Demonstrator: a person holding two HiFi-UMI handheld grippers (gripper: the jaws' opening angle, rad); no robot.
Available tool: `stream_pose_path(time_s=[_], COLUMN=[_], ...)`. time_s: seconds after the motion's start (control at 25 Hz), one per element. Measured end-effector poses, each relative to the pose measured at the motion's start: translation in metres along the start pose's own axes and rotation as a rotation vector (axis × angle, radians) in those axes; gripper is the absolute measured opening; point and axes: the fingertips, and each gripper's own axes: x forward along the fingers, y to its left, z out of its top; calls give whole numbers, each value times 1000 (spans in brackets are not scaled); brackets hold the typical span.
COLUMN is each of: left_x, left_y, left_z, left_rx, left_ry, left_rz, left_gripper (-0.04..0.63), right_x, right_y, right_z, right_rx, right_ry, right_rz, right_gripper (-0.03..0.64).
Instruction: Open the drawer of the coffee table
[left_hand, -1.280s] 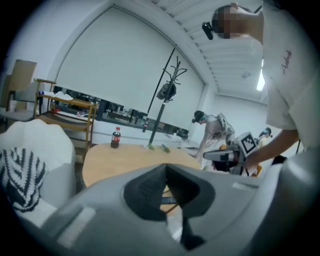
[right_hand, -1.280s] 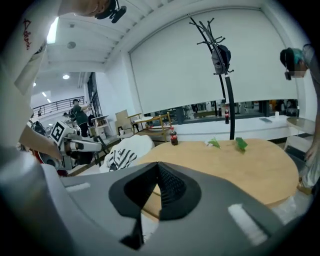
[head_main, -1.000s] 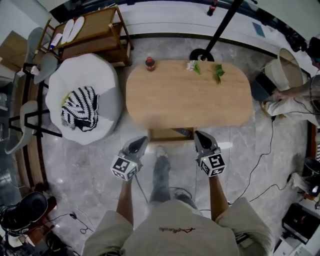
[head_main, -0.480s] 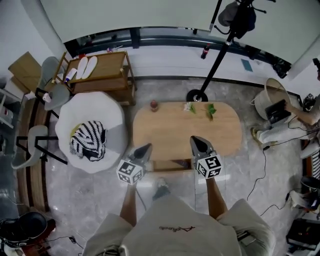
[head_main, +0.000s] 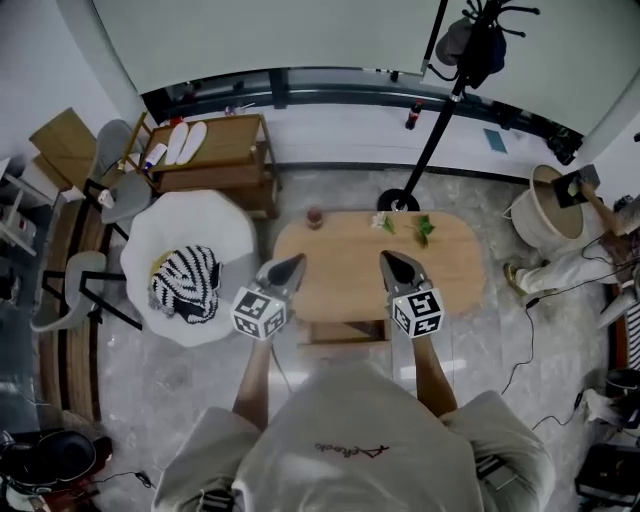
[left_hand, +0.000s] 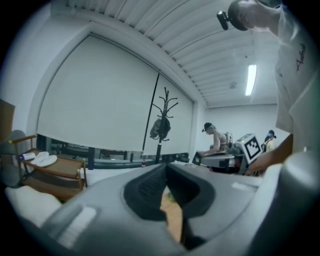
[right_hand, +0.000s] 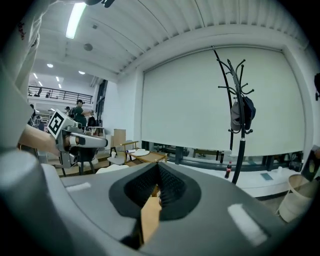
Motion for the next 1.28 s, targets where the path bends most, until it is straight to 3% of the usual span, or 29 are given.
stream_pose_path(time_s=[0.4, 1.28], left_x=[26, 71], left_y=[-22, -25], left_z=[31, 32], left_rx=[8, 33], left_ry=[-7, -7], left_rz=[8, 33], left_gripper=[0, 0], right_x=[-7, -5], right_y=[-18, -51], right_z=[47, 54], right_rx=[-23, -26], right_ry=[-69, -105], right_rz=[30, 16], right_gripper=[3, 3])
